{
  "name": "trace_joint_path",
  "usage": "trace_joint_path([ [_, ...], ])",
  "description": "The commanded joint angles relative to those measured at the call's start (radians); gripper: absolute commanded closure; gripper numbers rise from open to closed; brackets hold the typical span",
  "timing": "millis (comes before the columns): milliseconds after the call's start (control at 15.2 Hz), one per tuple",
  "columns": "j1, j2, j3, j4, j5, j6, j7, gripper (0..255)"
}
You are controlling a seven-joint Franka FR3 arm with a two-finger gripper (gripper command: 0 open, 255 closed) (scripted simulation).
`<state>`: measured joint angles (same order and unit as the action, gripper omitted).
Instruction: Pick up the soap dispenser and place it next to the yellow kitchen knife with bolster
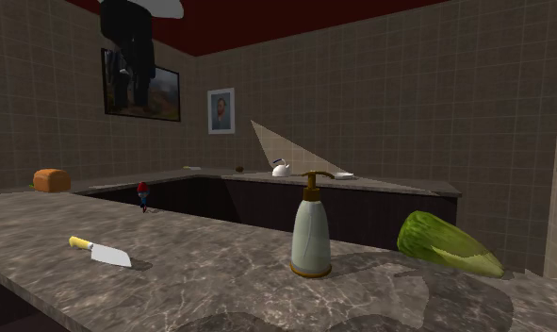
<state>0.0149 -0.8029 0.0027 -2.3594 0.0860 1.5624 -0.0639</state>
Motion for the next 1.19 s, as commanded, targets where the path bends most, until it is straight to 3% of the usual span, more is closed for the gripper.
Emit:
trace_joint_path([
  [0,0.000,0.000,0.000,0.000,0.000,0.000,0.000,0],
  [594,-0.043,0.316,-0.007,0.114,0.014,0.222,0.070,0],
  [1122,-0.073,0.605,-0.027,0.294,0.029,0.347,0.127,0],
])
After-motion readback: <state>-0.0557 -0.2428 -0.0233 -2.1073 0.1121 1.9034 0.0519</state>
